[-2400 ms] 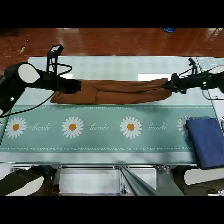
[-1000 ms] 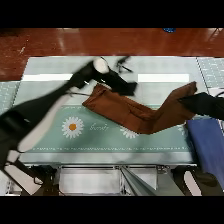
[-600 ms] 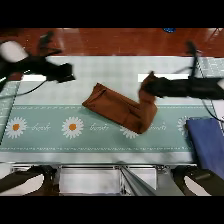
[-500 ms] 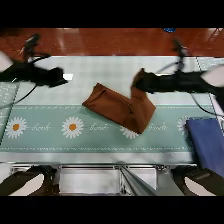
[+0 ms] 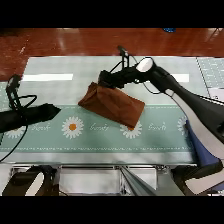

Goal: Fold the shirts.

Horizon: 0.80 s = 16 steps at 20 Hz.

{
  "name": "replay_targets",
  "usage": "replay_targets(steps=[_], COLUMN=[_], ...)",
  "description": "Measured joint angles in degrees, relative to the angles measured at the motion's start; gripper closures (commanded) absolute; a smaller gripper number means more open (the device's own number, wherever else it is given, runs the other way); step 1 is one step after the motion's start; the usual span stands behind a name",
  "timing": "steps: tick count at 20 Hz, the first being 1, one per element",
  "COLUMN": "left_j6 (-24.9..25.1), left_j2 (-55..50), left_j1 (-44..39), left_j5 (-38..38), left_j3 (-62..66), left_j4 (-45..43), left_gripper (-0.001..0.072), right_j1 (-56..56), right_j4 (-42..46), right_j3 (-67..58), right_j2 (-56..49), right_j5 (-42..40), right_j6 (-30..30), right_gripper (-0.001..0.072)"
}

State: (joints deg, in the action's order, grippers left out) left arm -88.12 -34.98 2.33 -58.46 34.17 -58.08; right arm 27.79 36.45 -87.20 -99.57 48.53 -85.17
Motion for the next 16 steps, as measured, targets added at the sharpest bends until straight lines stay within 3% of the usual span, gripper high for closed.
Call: replay_targets(steps=[1,2,7,10,13,16], left_j6=[-0.02,-0.07,-0.2,-0.22,-0.24,-0.26], left_j2=[0.15,0.13,-1.6,-2.64,-3.06,-3.21], left_j1=[0.04,0.07,0.11,0.11,0.11,0.11], left_j5=[0.57,1.44,4.07,4.74,5.01,4.74], left_j3=[-0.83,-1.38,-2.67,-2.89,-2.93,-2.95], left_j4=[0.24,0.46,1.01,1.11,1.16,1.16], left_gripper=[0.0689,0.0689,0.0689,0.0688,0.0689,0.0689], right_j1=[0.52,0.94,-0.9,-6.88,-13.94,-19.21], right_j4=[-0.59,-1.11,-3.21,0.83,15.78,34.62], right_j3=[-0.98,-1.66,-3.13,-3.26,0.81,15.98], right_j2=[-1.55,-2.67,-2.62,3.37,15.06,30.97], right_j5=[-0.04,-0.07,7.43,16.0,22.01,18.38], right_j6=[-0.39,-0.39,3.41,3.91,0.37,-9.88], right_gripper=[0.0371,0.0299,0.0299,0.0299,0.0299,0.0299])
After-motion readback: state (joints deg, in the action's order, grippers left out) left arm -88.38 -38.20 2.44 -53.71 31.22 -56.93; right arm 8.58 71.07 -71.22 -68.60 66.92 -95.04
